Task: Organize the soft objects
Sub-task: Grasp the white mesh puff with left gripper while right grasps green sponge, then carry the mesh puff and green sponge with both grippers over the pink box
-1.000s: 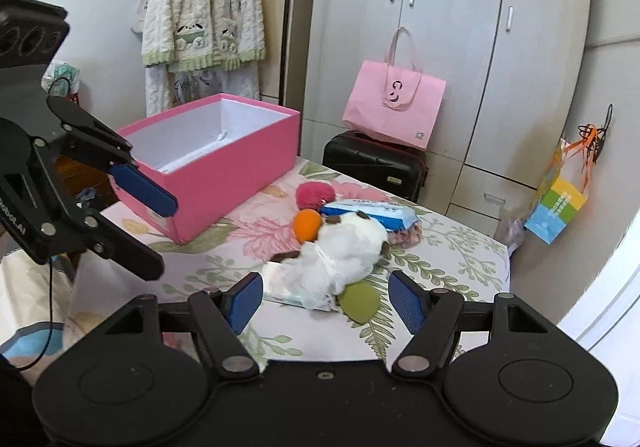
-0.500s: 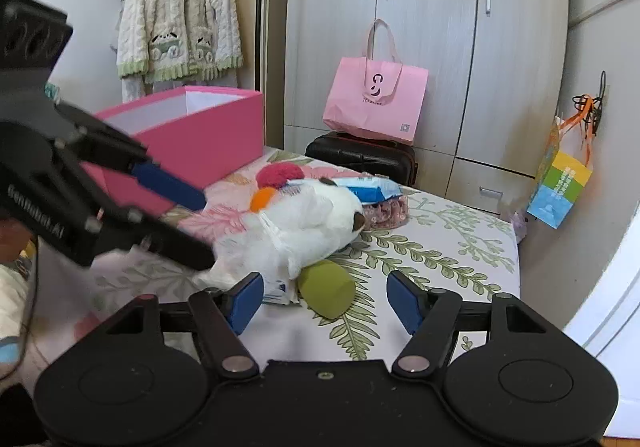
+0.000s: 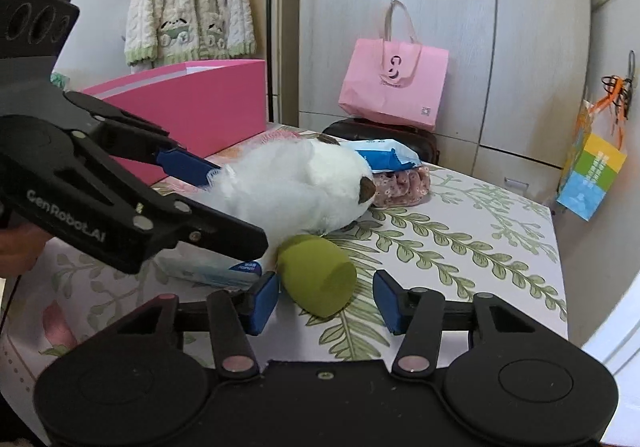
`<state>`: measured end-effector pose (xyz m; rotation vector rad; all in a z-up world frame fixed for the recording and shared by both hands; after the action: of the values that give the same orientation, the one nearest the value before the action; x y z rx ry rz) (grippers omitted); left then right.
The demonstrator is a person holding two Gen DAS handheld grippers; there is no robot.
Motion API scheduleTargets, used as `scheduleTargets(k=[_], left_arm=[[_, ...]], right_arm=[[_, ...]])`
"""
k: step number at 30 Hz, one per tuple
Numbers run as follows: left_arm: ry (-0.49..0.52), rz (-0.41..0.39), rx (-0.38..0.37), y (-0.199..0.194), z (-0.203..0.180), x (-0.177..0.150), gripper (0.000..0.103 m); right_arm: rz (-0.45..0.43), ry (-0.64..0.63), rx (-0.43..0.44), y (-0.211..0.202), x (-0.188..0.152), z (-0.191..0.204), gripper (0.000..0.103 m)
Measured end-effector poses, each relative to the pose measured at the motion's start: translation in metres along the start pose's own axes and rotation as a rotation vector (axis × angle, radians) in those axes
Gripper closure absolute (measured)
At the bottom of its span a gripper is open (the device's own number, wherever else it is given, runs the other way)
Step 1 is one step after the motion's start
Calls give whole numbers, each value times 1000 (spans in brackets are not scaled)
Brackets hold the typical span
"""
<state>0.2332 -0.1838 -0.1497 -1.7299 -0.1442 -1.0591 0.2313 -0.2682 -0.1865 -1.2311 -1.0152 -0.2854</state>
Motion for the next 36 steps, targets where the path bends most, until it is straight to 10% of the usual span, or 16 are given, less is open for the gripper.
scheduleTargets(k=[9,23,36], left_arm=[[-53,-23,-10,6,1,-5,60],[-160,-116,3,-43,12,-16,61],[-194,-48,56,-84,28,-60,61]], right_arm=[[-19,8,45,8,1,1,59],[-12,332,-169,-17,-13,-15,59],[-3,254,-157,-52,-22,37,59]])
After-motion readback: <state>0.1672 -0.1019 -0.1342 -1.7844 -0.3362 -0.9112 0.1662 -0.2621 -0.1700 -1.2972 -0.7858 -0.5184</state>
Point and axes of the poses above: each gripper's, at about its wrist camera, not at the fingertips, and y roughly the way its jaws point, z to its left, x to its top, the point moved 10 cm from there along y, roughly the way its jaws point, and after that the axes turned 8 degrees about z, right-handed, at the moved point
